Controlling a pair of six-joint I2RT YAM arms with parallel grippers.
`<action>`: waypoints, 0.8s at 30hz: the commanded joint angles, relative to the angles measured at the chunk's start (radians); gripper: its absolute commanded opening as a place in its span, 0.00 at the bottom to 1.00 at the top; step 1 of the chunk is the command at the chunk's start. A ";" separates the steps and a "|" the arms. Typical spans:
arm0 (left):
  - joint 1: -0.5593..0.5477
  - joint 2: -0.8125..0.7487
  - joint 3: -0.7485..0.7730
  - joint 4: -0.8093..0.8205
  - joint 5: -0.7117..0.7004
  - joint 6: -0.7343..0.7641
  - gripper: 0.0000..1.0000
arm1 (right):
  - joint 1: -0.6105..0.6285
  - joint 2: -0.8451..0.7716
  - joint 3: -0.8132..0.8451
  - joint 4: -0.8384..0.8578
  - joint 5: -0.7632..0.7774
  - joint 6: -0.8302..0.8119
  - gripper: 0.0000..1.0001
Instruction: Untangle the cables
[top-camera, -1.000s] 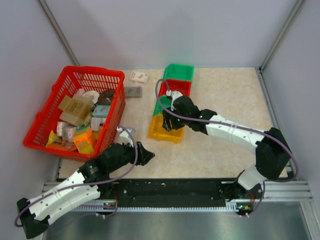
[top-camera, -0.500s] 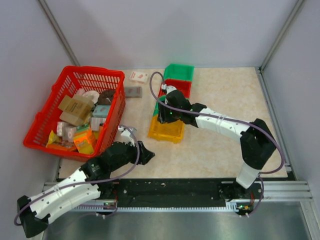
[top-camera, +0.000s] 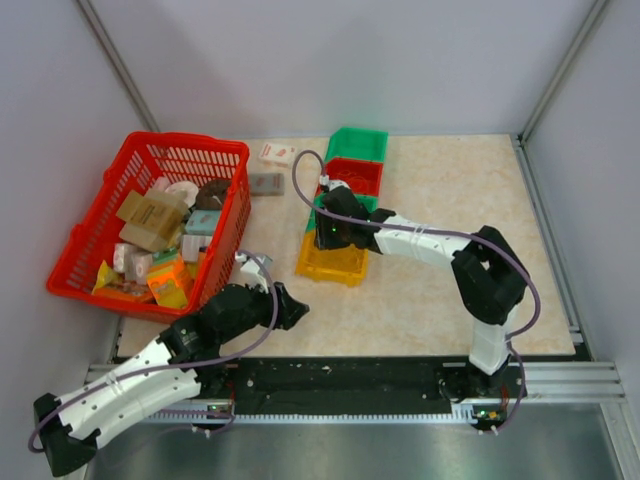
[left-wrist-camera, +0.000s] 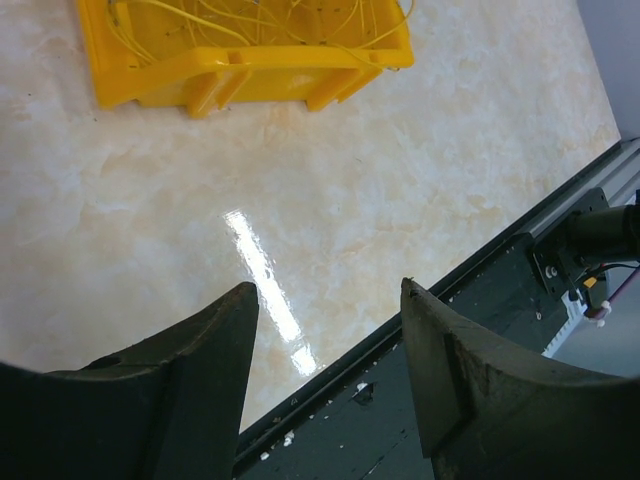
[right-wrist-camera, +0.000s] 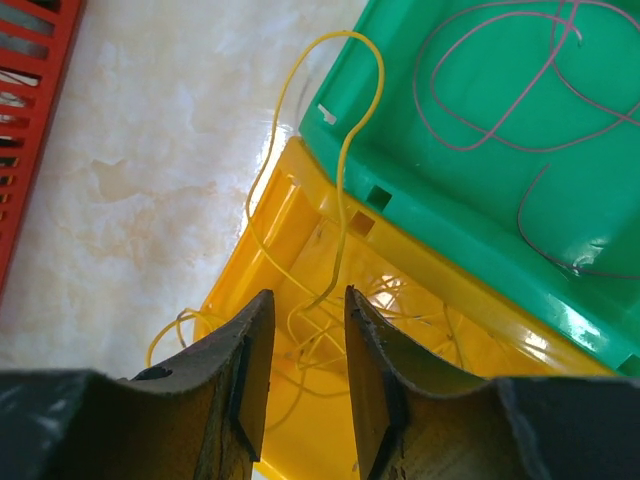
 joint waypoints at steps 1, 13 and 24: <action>0.008 -0.031 -0.004 0.009 -0.001 0.004 0.63 | -0.005 0.031 0.079 0.037 0.043 -0.007 0.33; 0.009 -0.015 0.003 0.016 0.007 0.000 0.63 | 0.021 0.034 0.115 0.031 0.087 -0.098 0.00; 0.012 -0.011 0.001 0.041 0.007 -0.007 0.63 | 0.057 -0.267 -0.134 0.095 0.026 -0.127 0.00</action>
